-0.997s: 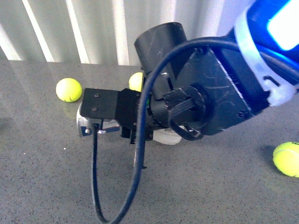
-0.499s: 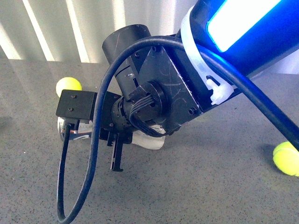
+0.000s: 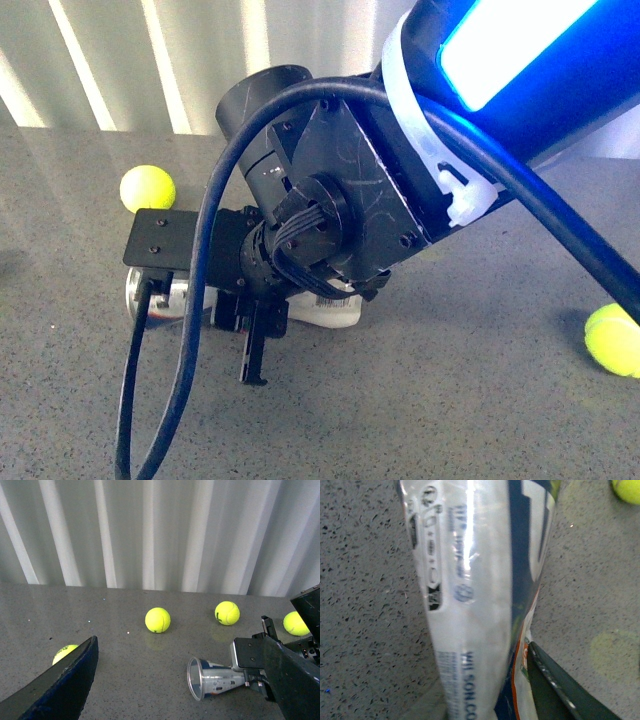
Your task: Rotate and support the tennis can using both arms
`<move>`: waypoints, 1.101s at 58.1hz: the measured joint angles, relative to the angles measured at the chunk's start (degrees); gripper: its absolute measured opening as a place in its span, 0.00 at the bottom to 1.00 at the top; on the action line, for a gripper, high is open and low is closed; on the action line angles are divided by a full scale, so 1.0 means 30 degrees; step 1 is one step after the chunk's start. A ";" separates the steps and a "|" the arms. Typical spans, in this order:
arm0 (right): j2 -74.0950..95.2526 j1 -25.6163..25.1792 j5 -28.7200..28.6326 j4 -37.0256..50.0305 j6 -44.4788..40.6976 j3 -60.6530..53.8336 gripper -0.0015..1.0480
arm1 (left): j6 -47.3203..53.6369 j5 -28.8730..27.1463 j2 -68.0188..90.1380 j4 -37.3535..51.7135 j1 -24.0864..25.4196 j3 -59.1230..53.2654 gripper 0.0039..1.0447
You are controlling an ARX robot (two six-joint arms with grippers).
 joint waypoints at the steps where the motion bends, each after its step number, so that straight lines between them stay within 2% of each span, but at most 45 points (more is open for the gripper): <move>1: 0.0000 -0.0007 0.0000 -0.0066 0.0015 -0.0015 0.41 | 0.0000 0.0000 0.0000 0.0000 0.0000 0.0000 0.94; 6: -0.0015 -0.0044 0.0007 -0.0474 0.0109 -0.0036 0.59 | 0.0000 0.0000 0.0000 0.0000 0.0000 0.0000 0.94; 21: -0.0517 -0.0109 -0.0073 -0.2178 0.0131 -0.0627 0.94 | 0.0000 0.0000 0.0000 0.0000 0.0000 0.0000 0.94; 41: -0.2222 -0.0386 0.0066 -0.2142 0.0175 -0.2069 0.93 | 0.0000 0.0000 0.0000 0.0000 0.0000 0.0000 0.94; 64: -0.5268 -0.1727 0.0102 -0.1282 0.0182 -0.4568 0.93 | 0.0000 0.0000 0.0000 0.0000 0.0000 0.0000 0.94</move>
